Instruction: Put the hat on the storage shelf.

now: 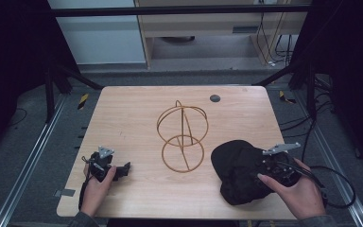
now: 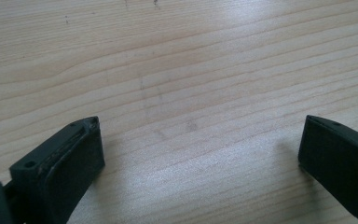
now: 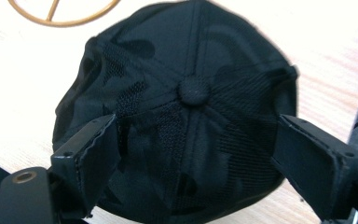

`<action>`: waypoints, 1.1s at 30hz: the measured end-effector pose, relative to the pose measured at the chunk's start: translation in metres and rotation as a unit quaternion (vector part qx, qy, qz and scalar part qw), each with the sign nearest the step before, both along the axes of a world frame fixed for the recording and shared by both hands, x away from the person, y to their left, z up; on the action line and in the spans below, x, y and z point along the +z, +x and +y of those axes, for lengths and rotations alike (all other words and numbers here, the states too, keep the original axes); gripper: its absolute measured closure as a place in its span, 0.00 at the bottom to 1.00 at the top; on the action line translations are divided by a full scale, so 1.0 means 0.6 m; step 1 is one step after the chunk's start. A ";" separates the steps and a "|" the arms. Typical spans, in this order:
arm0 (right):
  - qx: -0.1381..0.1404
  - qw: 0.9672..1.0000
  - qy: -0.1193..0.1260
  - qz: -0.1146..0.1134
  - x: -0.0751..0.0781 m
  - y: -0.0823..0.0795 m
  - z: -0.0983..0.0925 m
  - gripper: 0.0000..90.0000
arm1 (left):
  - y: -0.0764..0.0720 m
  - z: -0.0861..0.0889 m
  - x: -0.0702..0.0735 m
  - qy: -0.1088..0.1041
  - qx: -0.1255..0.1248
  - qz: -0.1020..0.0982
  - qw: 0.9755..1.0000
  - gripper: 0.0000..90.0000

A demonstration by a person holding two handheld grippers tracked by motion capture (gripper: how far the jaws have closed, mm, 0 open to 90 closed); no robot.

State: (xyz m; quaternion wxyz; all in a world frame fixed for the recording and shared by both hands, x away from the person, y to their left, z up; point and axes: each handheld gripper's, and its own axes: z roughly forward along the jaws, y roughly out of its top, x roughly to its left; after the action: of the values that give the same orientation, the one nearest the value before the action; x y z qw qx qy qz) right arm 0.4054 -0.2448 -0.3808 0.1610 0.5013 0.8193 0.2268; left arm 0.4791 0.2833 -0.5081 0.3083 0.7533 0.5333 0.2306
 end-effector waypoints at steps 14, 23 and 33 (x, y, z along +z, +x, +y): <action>0.009 0.999 0.005 0.041 -0.022 0.021 -0.002 0.52 | 0.000 -0.002 0.000 0.000 -0.004 0.000 1.000 0.00; 0.024 0.999 0.020 0.044 -0.016 0.029 -0.006 0.88 | 0.000 -0.002 0.000 0.000 -0.005 0.000 1.000 0.00; 0.036 0.998 0.038 0.040 0.016 0.037 -0.016 0.95 | 0.000 -0.002 0.000 0.000 -0.005 0.000 1.000 0.00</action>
State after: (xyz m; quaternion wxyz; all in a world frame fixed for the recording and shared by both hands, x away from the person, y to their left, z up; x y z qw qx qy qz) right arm 0.4276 -0.2547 -0.3714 0.1010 0.4862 0.8333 0.2430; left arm 0.4791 0.2818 -0.5082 0.3092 0.7560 0.5296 0.2290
